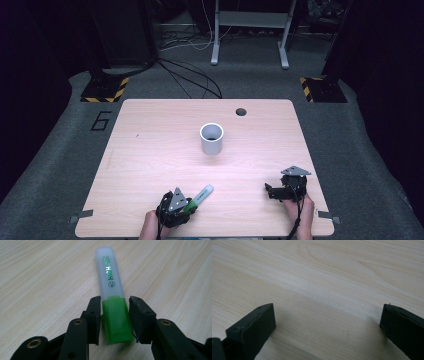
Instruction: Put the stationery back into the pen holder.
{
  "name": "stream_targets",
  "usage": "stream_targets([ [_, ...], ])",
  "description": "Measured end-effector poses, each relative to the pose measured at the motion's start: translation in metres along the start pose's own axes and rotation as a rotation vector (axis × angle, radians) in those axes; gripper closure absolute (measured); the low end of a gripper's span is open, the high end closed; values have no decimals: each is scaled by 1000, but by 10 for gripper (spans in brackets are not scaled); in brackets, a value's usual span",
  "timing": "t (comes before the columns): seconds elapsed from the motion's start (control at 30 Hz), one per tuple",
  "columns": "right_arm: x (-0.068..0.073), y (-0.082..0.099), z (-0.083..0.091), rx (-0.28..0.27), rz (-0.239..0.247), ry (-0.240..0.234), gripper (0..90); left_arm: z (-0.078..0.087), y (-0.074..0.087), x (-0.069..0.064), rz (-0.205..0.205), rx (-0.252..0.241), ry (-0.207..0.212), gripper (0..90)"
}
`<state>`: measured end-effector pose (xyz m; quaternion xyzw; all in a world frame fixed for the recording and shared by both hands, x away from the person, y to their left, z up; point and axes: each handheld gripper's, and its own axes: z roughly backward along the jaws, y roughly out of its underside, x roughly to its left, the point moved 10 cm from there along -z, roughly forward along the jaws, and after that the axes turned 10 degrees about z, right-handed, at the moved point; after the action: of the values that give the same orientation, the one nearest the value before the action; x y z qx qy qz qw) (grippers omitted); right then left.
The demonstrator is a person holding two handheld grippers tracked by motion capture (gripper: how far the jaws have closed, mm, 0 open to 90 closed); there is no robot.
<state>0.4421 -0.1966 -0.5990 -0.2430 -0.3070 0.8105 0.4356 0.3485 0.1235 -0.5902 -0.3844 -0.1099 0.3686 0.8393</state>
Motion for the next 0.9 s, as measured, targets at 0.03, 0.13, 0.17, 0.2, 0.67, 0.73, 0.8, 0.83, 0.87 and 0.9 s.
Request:
stream_targets([
  [0.03, 0, 0, 0, 0, -1, 0, 0, 0, 0, 0, 2, -1, 1, 624],
  [0.13, 0, 0, 0, 0, 0, 0, 0, 0, 0, 0, 10, -2, 6, 623],
  [0.17, 0, 0, 0, 0, 0, 0, 0, 0, 0, 0, 9, -2, 6, 625],
  [0.2, 1, 0, 0, -2, -7, 0, 0, 0, 0, 0, 11, -9, 7, 641],
  [0.67, 1, -1, 0, -2, -9, 2, 0, 1, 1, 4, 32, -49, -27, 671],
  [0.73, 1, 0, 0, 0, -9, 4, 0, 1, 1, 4, 34, -57, -24, 671],
  [0.8, 0, -1, 0, -2, -6, 5, 0, 3, 0, 4, 35, -61, -13, 672],
  [0.83, 0, 0, 0, -1, -7, 4, 0, 3, 0, 4, 35, -61, -13, 672],
  [0.87, 1, 0, 0, -1, -9, 5, 0, 5, -2, 5, 39, -83, -14, 672],
  [0.9, 1, 0, 0, -2, -9, 5, 0, 5, -2, 5, 38, -90, -14, 672],
])
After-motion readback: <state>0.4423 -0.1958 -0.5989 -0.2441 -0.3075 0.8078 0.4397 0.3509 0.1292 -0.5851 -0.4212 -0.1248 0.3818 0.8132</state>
